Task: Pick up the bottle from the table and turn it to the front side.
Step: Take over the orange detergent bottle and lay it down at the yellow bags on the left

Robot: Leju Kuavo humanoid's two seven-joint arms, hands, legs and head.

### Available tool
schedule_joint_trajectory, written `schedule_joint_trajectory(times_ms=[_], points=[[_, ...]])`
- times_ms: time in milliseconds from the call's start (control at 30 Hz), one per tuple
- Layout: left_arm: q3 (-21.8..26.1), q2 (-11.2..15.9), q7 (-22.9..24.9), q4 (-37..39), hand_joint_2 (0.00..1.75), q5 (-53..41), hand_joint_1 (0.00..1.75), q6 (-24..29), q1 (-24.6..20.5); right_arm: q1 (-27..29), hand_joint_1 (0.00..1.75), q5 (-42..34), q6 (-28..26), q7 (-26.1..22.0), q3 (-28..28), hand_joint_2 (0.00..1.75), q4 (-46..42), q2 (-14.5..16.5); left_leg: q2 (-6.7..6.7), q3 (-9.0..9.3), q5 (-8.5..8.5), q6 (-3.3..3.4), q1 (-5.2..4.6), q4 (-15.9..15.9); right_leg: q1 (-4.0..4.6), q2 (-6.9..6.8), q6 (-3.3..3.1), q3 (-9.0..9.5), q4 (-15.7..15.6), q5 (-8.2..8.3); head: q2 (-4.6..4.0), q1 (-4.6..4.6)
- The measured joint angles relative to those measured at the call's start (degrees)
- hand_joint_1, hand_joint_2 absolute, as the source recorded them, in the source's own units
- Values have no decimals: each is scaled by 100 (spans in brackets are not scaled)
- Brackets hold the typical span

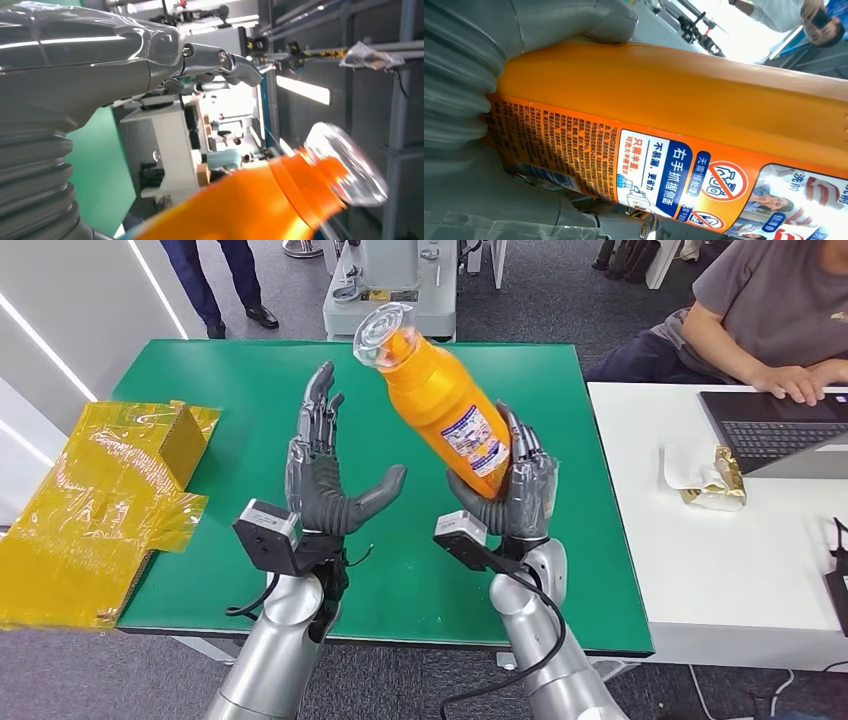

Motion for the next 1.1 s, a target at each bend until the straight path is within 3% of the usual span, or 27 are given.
schedule_joint_trajectory(times_ms=[300, 600, 967, 1100], points=[[0, -12, 103, 145, 175, 84, 0, -399, -215, -245, 175, -448, 0, 0, 609, 175, 765, -52, 0, 0, 1, 0, -1, 0, 0, 1, 0, 0, 1, 0, 0, 0], [56, -17, 266, 437, 175, 392, 0, -916, -471, -507, 175, -1092, 0, 34, 1627, 175, 1233, -182, 0, 0, 1, 0, -1, 1, 0, 1, 0, -1, 0, 0, 0, 1], [173, -39, 371, 742, 175, 405, 0, -1063, -569, -536, 175, -1216, 0, 32, 2044, 175, 1259, -380, 1, 1, 0, 0, -1, 1, 0, 1, 0, -1, 0, 0, 0, 1], [175, -40, 351, 830, 175, 401, 175, -1091, -573, -552, 175, -1288, 0, 34, 2147, 175, 1308, -416, 0, 0, 0, 0, -1, 1, 0, 1, 0, -1, 0, 0, 0, 0]])
